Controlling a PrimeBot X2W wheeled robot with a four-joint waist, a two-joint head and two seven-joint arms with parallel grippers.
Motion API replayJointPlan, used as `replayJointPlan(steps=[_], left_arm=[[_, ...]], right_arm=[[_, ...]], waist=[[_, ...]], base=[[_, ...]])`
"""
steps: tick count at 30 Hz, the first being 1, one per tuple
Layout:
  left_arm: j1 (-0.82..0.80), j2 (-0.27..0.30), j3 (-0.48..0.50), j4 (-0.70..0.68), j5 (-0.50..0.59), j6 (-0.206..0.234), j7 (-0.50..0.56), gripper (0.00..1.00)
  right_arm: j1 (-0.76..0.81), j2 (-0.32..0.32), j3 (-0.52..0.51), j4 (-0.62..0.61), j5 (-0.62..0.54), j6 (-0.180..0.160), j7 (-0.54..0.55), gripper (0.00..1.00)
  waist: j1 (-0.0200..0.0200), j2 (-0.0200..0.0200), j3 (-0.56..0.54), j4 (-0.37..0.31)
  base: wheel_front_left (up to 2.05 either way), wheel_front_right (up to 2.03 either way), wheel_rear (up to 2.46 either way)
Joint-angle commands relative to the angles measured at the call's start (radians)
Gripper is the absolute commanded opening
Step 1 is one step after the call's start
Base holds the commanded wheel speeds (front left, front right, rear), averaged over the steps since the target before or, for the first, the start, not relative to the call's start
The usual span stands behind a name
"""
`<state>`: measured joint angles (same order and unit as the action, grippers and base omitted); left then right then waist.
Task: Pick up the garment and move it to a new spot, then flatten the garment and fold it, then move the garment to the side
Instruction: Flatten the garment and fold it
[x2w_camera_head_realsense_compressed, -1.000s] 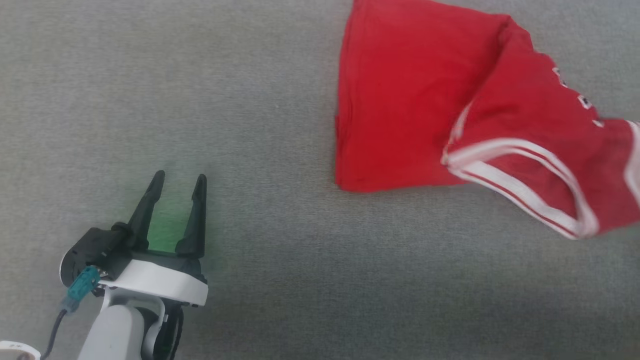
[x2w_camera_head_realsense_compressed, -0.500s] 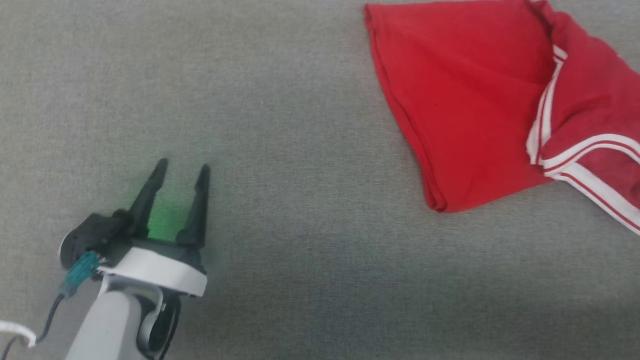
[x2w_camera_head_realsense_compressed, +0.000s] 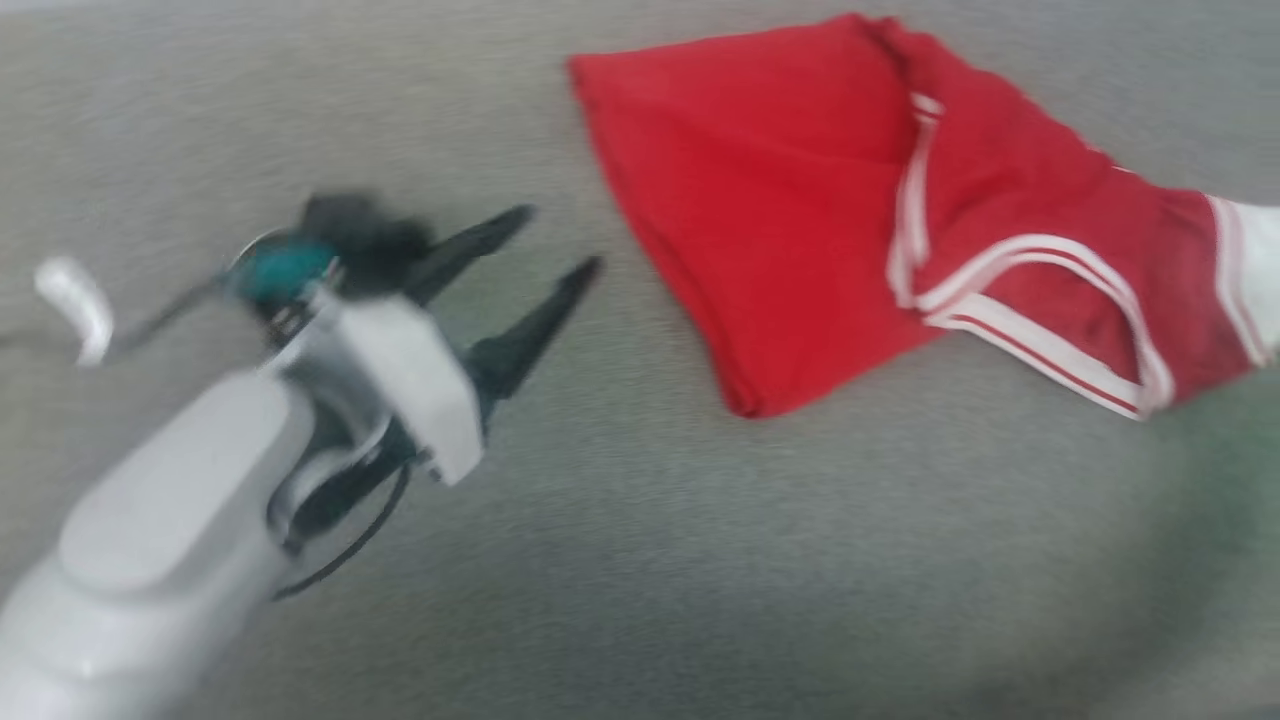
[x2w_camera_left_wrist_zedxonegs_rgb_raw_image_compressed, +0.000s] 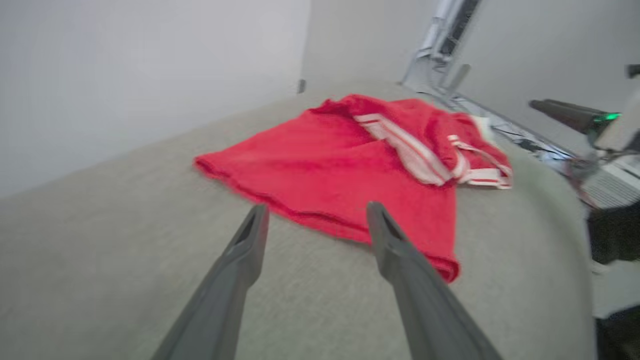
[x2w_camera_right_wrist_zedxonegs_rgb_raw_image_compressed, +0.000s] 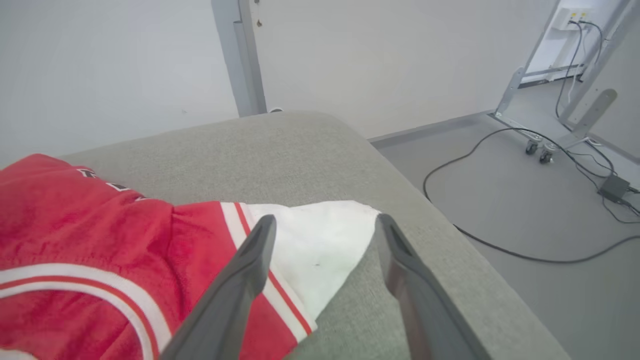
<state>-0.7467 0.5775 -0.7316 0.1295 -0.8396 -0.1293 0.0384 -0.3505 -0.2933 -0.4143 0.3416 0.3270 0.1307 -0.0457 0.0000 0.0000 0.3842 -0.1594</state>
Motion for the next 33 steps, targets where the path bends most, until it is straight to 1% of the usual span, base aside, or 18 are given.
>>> replayJointPlan(steps=[1,4,7,9,11,14,16,19,20,22,27,30,31,32,33], left_arm=[[-0.053,0.002,-0.031,-0.009,-0.064,-0.001,0.051,1.0],[-0.184,-0.005,-0.146,-0.015,-0.208,-0.001,0.217,1.0],[-0.297,-0.051,-0.219,0.028,-0.329,-0.002,0.356,1.0],[-0.36,-0.08,-0.254,0.082,-0.382,-0.002,0.434,1.0],[-0.41,-0.105,-0.277,0.143,-0.414,-0.002,0.486,1.0],[-0.469,-0.134,-0.296,0.242,-0.445,-0.002,0.519,1.0],[-0.495,-0.152,-0.29,0.31,-0.466,-0.002,0.53,1.0],[-0.533,-0.159,-0.309,0.397,-0.463,-0.002,0.538,1.0],[-0.533,-0.159,-0.309,0.397,-0.463,-0.002,0.538,1.0],[-0.543,-0.172,-0.317,0.439,-0.483,-0.002,0.547,1.0],[-0.558,-0.201,-0.301,0.489,-0.567,-0.002,0.579,1.0],[-0.561,-0.216,-0.307,0.501,-0.575,-0.002,0.566,1.0],[-0.56,-0.223,-0.3,0.503,-0.588,-0.002,0.56,0.96],[-0.56,-0.227,-0.295,0.503,-0.598,-0.002,0.553,0.84],[-0.56,-0.232,-0.285,0.505,-0.616,-0.002,0.549,0.55]], right_arm=[[0.014,0.011,0.008,-0.017,0.009,0.0,-0.01,1.0],[0.033,0.045,0.029,-0.049,0.026,0.0,-0.019,1.0],[0.037,0.076,0.054,-0.064,0.038,0.0,-0.028,1.0],[0.028,0.1,0.081,-0.063,0.044,0.0,-0.034,1.0],[0.011,0.119,0.108,-0.056,0.051,0.0,-0.046,1.0],[-0.001,0.149,0.146,-0.033,0.059,0.0,-0.065,1.0],[-0.008,0.16,0.171,-0.016,0.063,0.0,-0.079,1.0],[-0.024,0.176,0.205,0.018,0.074,0.0,-0.104,1.0],[-0.024,0.176,0.205,0.018,0.074,0.0,-0.104,1.0],[-0.031,0.182,0.224,0.042,0.084,0.0,-0.12,1.0],[-0.05,0.189,0.262,0.095,0.105,0.0,-0.153,1.0],[-0.057,0.189,0.279,0.117,0.116,0.0,-0.167,1.0],[-0.06,0.187,0.282,0.123,0.116,0.0,-0.171,1.0],[-0.062,0.187,0.286,0.129,0.12,0.0,-0.175,1.0],[-0.063,0.186,0.289,0.134,0.122,0.0,-0.177,1.0]], waist=[[0.0,0.0,0.008,-0.057],[0.0,0.0,0.023,-0.101],[0.0,0.0,0.044,-0.146],[0.0,0.0,0.063,-0.18],[0.0,0.0,0.085,-0.216],[0.0,0.0,0.116,-0.264],[0.0,0.0,0.135,-0.291],[0.0,0.0,0.16,-0.332],[0.0,0.0,0.16,-0.332],[0.0,0.0,0.17,-0.354],[0.0,0.0,0.187,-0.392],[0.0,0.0,0.192,-0.405],[0.0,0.0,0.193,-0.407],[0.0,0.0,0.193,-0.408],[0.0,0.0,0.192,-0.408]], base=[[0.0,0.0,0.0],[0.0,0.0,0.0],[0.0,0.0,0.0],[0.0,0.0,0.0],[0.0,0.0,0.0],[0.0,0.0,0.0],[0.0,0.0,0.0],[0.0,0.0,0.0],[0.0,0.0,0.0],[0.0,0.0,0.0],[0.0,0.0,0.0],[0.0,0.0,0.0],[0.0,0.0,0.0],[0.0,0.0,0.0],[0.0,0.0,0.0]])
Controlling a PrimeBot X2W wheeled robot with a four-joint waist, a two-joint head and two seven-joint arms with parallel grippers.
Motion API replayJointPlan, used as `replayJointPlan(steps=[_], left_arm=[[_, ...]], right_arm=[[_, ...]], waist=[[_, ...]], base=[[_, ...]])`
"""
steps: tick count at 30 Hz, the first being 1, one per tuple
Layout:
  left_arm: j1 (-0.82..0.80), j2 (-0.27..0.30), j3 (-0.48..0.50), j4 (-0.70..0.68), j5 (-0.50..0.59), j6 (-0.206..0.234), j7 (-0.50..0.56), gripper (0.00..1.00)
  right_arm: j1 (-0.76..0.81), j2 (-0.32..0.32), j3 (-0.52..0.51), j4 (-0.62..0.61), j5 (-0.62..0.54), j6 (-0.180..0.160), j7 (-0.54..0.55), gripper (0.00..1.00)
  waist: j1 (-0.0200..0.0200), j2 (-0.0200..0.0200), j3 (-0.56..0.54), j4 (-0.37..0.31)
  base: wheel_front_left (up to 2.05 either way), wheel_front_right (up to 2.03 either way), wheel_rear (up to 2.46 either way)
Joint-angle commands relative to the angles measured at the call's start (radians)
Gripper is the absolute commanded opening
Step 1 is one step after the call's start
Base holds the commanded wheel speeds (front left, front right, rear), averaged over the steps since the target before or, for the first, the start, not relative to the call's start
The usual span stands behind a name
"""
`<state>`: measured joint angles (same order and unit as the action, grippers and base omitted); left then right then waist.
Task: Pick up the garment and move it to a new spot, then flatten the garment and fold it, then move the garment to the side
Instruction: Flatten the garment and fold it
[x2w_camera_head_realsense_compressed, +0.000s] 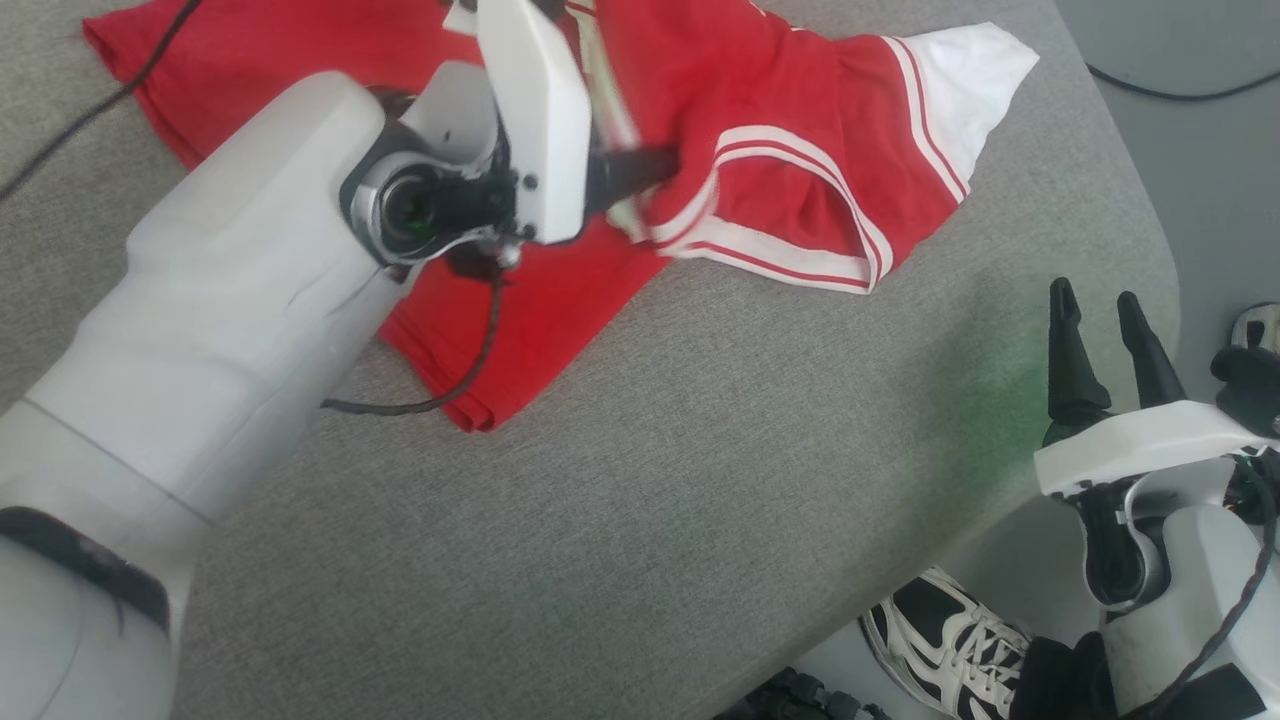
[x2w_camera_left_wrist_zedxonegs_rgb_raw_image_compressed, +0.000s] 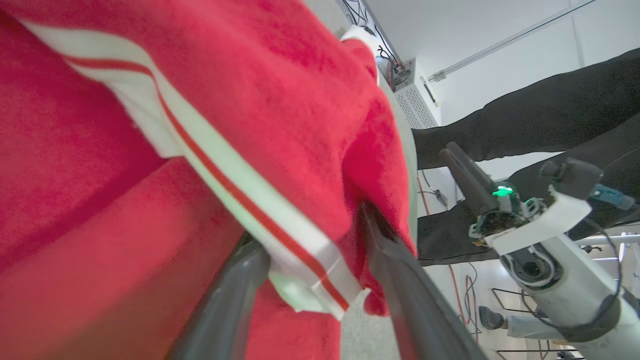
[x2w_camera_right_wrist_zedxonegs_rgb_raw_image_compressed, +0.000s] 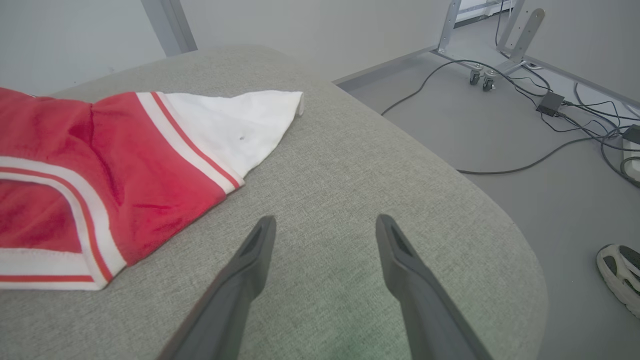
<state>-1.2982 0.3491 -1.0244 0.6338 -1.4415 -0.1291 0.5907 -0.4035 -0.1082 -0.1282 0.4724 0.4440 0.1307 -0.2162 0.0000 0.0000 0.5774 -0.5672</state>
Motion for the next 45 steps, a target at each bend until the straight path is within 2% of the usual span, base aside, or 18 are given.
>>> replayJointPlan(steps=[1,2,3,8,12,15,16,19,25,28,30,33,37,41,43,45], left_arm=[[-0.008,-0.011,0.021,-0.002,-0.035,-0.002,-0.009,0.31],[-0.014,-0.016,0.029,-0.003,-0.041,-0.002,-0.014,0.05],[-0.021,-0.02,0.033,-0.005,-0.045,-0.002,-0.021,0.0],[-0.048,-0.022,0.018,-0.055,-0.037,-0.002,-0.031,0.0],[-0.074,0.032,0.013,-0.132,-0.017,-0.002,-0.049,0.0],[-0.087,0.113,-0.011,-0.192,0.016,-0.002,-0.057,0.0],[-0.099,0.177,-0.035,-0.229,0.05,-0.002,-0.055,0.0],[-0.105,0.294,-0.08,-0.275,0.085,-0.002,-0.016,0.0],[-0.127,0.523,-0.184,-0.322,0.171,-0.002,0.086,0.0],[-0.141,0.573,-0.222,-0.326,0.264,-0.002,0.105,0.0],[-0.141,0.569,-0.231,-0.322,0.289,-0.002,0.1,0.0],[-0.131,0.52,-0.248,-0.312,0.404,-0.002,0.091,0.0],[-0.111,0.392,-0.254,-0.268,0.499,-0.002,0.041,0.0],[-0.089,0.247,-0.255,-0.202,0.447,-0.002,-0.027,0.0],[-0.072,0.196,-0.255,-0.182,0.404,-0.002,-0.024,0.0],[-0.063,0.17,-0.256,-0.166,0.383,-0.002,-0.018,0.0]], right_arm=[[-0.012,-0.001,0.005,0.007,0.006,0.0,-0.009,1.0],[-0.014,-0.004,0.008,0.011,0.008,0.0,-0.013,1.0],[-0.018,-0.007,0.008,0.013,0.01,0.0,-0.016,1.0],[-0.022,-0.025,0.0,0.014,0.011,0.0,-0.024,1.0],[-0.01,-0.045,-0.009,0.011,-0.002,0.0,-0.019,1.0],[0.001,-0.056,-0.014,0.0,-0.016,0.0,-0.008,1.0],[0.008,-0.063,-0.02,-0.01,-0.025,0.0,0.004,1.0],[0.018,-0.071,-0.022,-0.032,-0.039,0.0,0.027,1.0],[0.031,-0.073,-0.018,-0.085,-0.062,0.0,0.074,1.0],[0.036,-0.066,-0.022,-0.108,-0.074,0.0,0.092,1.0],[0.037,-0.063,-0.022,-0.114,-0.08,0.0,0.096,1.0],[0.038,-0.054,-0.017,-0.128,-0.088,0.0,0.111,1.0],[0.022,-0.035,0.001,-0.146,-0.094,0.0,0.119,1.0],[0.015,-0.02,0.013,-0.154,-0.095,0.0,0.121,1.0],[0.016,-0.013,0.012,-0.152,-0.093,0.0,0.118,1.0],[0.018,-0.009,0.008,-0.148,-0.092,0.0,0.112,1.0]], waist=[[0.0,0.0,-0.002,0.002],[0.0,0.0,-0.002,0.005],[0.0,0.0,-0.003,0.011],[0.0,0.0,-0.019,0.062],[0.0,0.0,-0.06,0.132],[0.0,0.0,-0.097,0.192],[0.0,0.0,-0.123,0.235],[0.0,0.0,-0.155,0.291],[0.0,0.0,-0.183,0.353],[0.0,0.0,-0.184,0.364],[0.0,0.0,-0.183,0.365],[0.0,0.0,-0.175,0.361],[0.0,0.0,-0.151,0.335],[0.0,0.0,-0.121,0.299],[0.0,0.0,-0.111,0.286],[0.0,0.0,-0.106,0.277]], base=[[0.0,0.0,0.0],[0.0,0.0,0.0],[0.0,0.0,0.0],[0.0,0.0,0.0],[0.0,0.0,0.0],[0.0,0.0,0.0],[0.0,0.0,0.0],[0.0,0.0,0.0],[0.0,0.0,0.0],[0.0,0.0,0.0],[0.0,0.0,0.0],[0.0,0.0,0.0],[0.0,0.0,0.0],[0.0,0.0,0.0],[0.0,0.0,0.0],[0.0,0.0,0.0]])
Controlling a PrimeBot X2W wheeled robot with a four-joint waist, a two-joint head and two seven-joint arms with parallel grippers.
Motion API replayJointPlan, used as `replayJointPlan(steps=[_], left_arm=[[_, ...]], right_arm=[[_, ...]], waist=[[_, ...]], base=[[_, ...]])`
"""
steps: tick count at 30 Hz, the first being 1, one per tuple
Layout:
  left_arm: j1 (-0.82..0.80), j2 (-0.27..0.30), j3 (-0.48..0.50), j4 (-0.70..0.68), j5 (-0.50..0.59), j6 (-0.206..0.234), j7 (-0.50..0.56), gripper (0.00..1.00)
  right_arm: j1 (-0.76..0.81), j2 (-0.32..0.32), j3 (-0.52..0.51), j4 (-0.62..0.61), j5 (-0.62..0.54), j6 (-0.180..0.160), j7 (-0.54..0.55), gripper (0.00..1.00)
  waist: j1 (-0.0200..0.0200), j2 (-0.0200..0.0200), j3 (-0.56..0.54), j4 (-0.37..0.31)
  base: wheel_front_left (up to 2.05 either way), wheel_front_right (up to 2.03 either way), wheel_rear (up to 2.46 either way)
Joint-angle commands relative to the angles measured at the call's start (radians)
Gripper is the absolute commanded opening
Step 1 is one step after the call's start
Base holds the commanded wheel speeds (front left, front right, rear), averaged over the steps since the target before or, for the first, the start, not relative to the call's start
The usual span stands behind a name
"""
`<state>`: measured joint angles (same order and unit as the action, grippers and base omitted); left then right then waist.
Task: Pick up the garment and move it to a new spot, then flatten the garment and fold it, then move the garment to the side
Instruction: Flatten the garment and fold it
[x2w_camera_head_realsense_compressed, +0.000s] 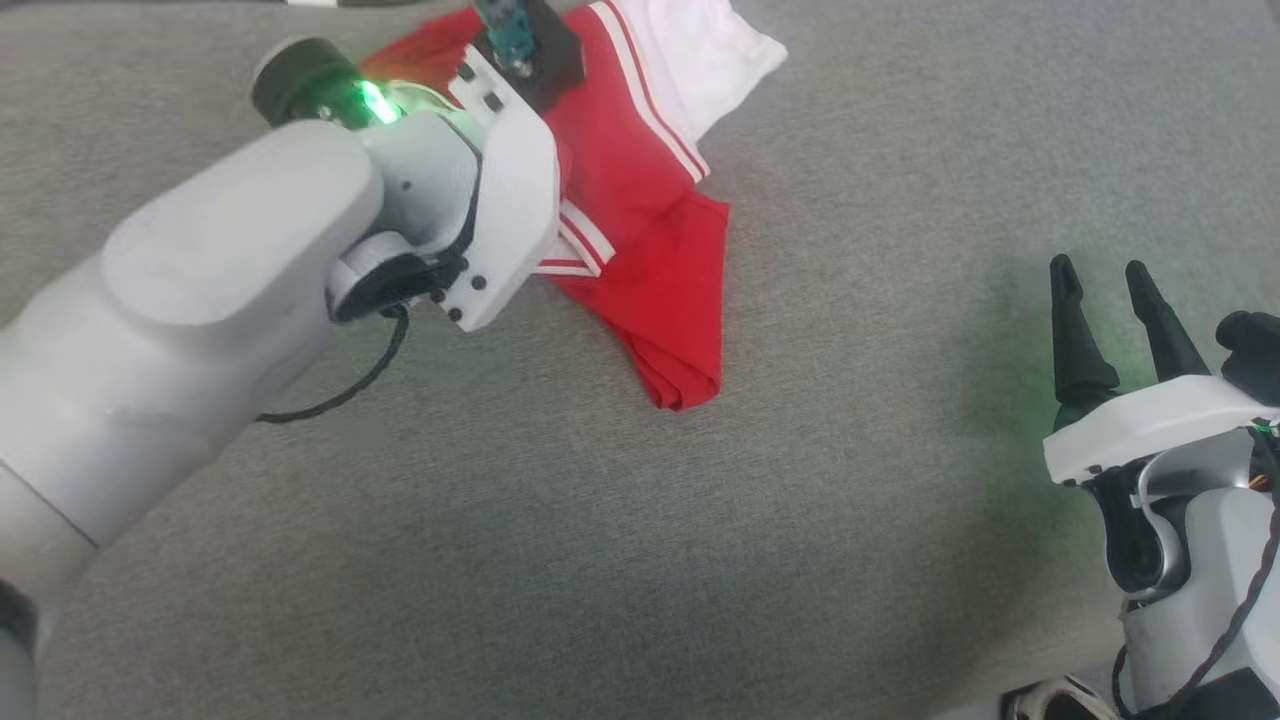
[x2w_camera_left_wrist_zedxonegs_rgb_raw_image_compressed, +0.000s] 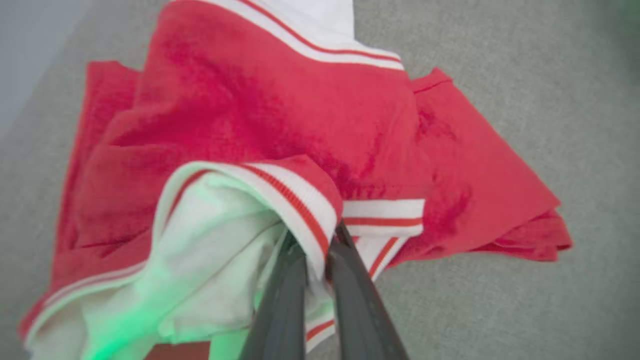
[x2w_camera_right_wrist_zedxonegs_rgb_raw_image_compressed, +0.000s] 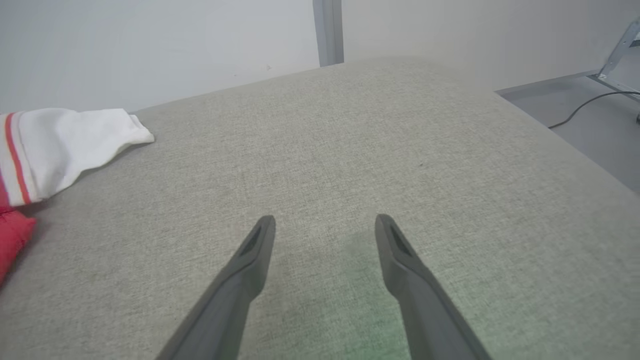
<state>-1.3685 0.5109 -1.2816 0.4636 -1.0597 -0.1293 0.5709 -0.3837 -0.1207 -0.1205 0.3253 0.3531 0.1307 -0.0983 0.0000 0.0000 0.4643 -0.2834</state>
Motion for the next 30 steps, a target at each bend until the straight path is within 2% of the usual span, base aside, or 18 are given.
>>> replayJointPlan(steps=[1,2,3,4,8,15,18,23,30], left_arm=[[0.011,0.004,0.002,0.007,0.002,-0.002,0.007,0.04],[0.016,0.004,0.001,0.011,0.005,-0.002,0.004,0.28],[0.018,0.008,0.001,0.016,0.008,-0.002,-0.001,0.6],[0.018,0.015,0.001,0.017,0.008,-0.002,-0.006,1.0],[0.005,0.041,0.004,-0.014,-0.1,-0.002,-0.01,1.0],[-0.063,0.16,0.043,-0.127,-0.285,-0.002,0.09,1.0],[-0.087,0.198,0.063,-0.107,-0.302,0.0,0.104,1.0],[-0.071,0.191,0.076,-0.019,-0.315,0.015,0.084,1.0],[-0.063,0.167,0.075,0.098,-0.311,0.007,0.056,1.0]], right_arm=[[0.0,0.005,-0.002,0.002,0.0,0.0,-0.008,1.0],[0.003,0.006,-0.005,0.006,-0.001,0.0,-0.01,1.0],[0.007,0.008,-0.008,0.009,0.0,0.0,-0.012,1.0],[0.01,0.009,-0.01,0.012,0.0,0.0,-0.013,1.0],[0.026,0.004,-0.025,0.02,-0.006,0.0,-0.011,1.0],[0.027,-0.003,-0.019,0.006,-0.011,0.0,0.01,1.0],[0.026,-0.002,-0.018,-0.003,-0.01,0.0,0.015,1.0],[0.018,0.004,-0.01,-0.012,-0.003,0.0,0.014,1.0],[0.011,0.013,-0.005,-0.013,-0.002,0.0,0.006,1.0]], waist=[[0.0,0.0,0.007,-0.009],[0.0,0.0,0.006,-0.008],[0.0,0.0,0.003,-0.005],[0.0,0.0,-0.001,-0.001],[0.0,0.0,-0.029,0.037],[0.0,0.0,-0.057,0.081],[0.0,0.0,-0.053,0.084],[0.0,0.0,-0.029,0.066],[0.0,0.0,0.009,0.028]], base=[[0.0,0.0,0.0],[0.0,0.0,0.0],[0.0,0.0,0.0],[0.0,0.0,0.0],[0.0,0.0,0.0],[0.0,0.0,0.0],[0.0,0.0,0.0],[0.0,0.0,0.0],[0.0,0.0,0.0]])
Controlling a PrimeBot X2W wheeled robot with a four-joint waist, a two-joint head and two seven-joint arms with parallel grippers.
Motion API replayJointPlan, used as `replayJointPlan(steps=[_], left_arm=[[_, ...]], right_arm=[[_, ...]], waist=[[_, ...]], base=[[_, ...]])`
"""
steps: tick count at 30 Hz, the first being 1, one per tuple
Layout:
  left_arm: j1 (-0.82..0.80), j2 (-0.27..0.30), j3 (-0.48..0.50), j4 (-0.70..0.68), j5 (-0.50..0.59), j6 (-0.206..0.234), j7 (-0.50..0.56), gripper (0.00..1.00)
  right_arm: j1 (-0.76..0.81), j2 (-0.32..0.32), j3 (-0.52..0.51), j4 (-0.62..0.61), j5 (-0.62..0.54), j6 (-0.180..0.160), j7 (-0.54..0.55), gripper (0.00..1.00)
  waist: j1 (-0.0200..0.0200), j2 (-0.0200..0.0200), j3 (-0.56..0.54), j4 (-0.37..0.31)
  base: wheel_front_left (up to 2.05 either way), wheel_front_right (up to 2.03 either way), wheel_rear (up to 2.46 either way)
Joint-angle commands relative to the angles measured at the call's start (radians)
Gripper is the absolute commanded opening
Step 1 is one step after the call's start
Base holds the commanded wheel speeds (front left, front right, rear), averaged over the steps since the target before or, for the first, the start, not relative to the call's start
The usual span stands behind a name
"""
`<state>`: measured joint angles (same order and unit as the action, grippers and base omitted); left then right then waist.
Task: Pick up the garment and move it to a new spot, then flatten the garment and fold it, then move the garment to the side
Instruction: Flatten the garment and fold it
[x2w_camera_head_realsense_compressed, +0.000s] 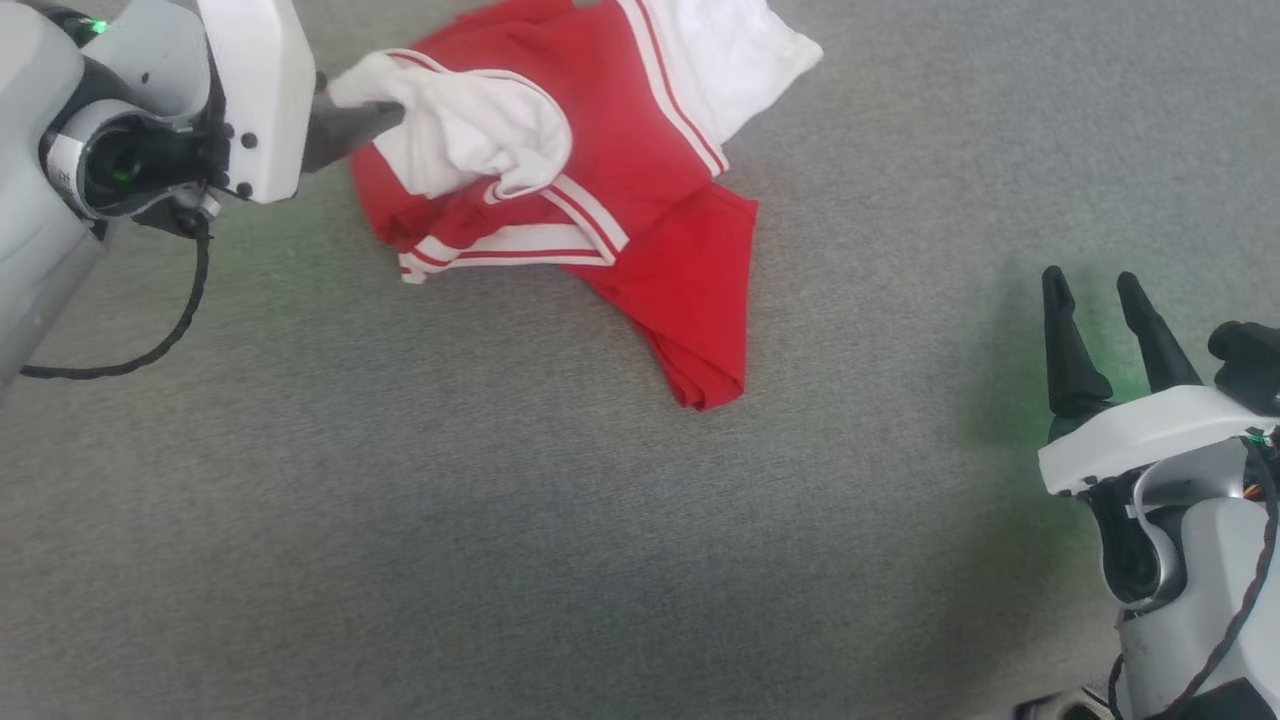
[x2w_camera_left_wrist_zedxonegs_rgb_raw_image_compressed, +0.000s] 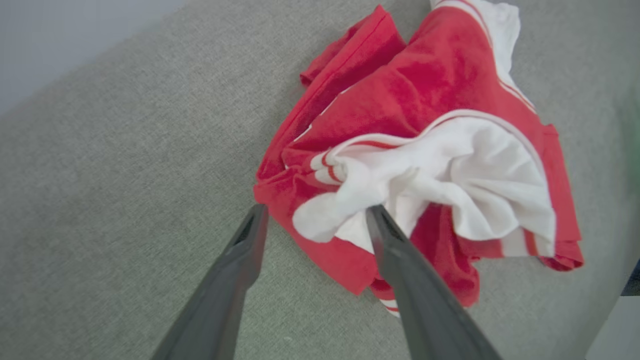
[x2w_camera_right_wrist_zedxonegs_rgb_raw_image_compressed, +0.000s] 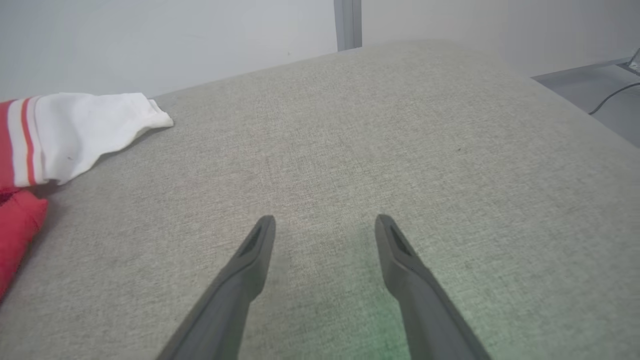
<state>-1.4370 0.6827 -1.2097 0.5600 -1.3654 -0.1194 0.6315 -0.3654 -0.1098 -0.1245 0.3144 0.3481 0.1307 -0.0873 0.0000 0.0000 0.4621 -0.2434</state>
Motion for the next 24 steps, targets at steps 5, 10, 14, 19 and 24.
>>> replayJointPlan(steps=[5,10,14,19,24], left_arm=[[-0.006,-0.011,-0.002,0.046,-0.011,-0.009,0.015,0.0],[-0.018,-0.001,-0.002,0.038,-0.023,-0.011,0.029,0.0],[-0.022,0.039,-0.008,0.003,-0.033,-0.012,0.063,0.0],[0.01,0.146,-0.015,-0.073,-0.045,-0.012,0.107,0.0],[0.094,0.275,-0.028,-0.113,-0.037,-0.009,0.093,0.0]], right_arm=[[0.001,0.001,-0.018,0.0,-0.002,0.0,-0.014,1.0],[0.011,0.001,-0.028,0.006,-0.01,0.0,-0.011,1.0],[0.014,-0.003,-0.029,0.002,-0.015,0.0,0.0,1.0],[0.015,-0.005,-0.027,-0.006,-0.02,0.0,0.013,1.0],[0.031,-0.014,-0.036,-0.021,-0.022,0.0,0.025,1.0]], waist=[[0.0,0.0,0.019,-0.021],[0.0,0.0,0.0,0.003],[0.0,0.0,-0.019,0.035],[0.0,0.0,-0.035,0.061],[0.0,0.0,-0.036,0.074]], base=[[0.0,0.0,0.0],[0.0,0.0,0.0],[0.0,0.0,0.0],[0.0,0.0,0.0],[0.0,0.0,0.0]])
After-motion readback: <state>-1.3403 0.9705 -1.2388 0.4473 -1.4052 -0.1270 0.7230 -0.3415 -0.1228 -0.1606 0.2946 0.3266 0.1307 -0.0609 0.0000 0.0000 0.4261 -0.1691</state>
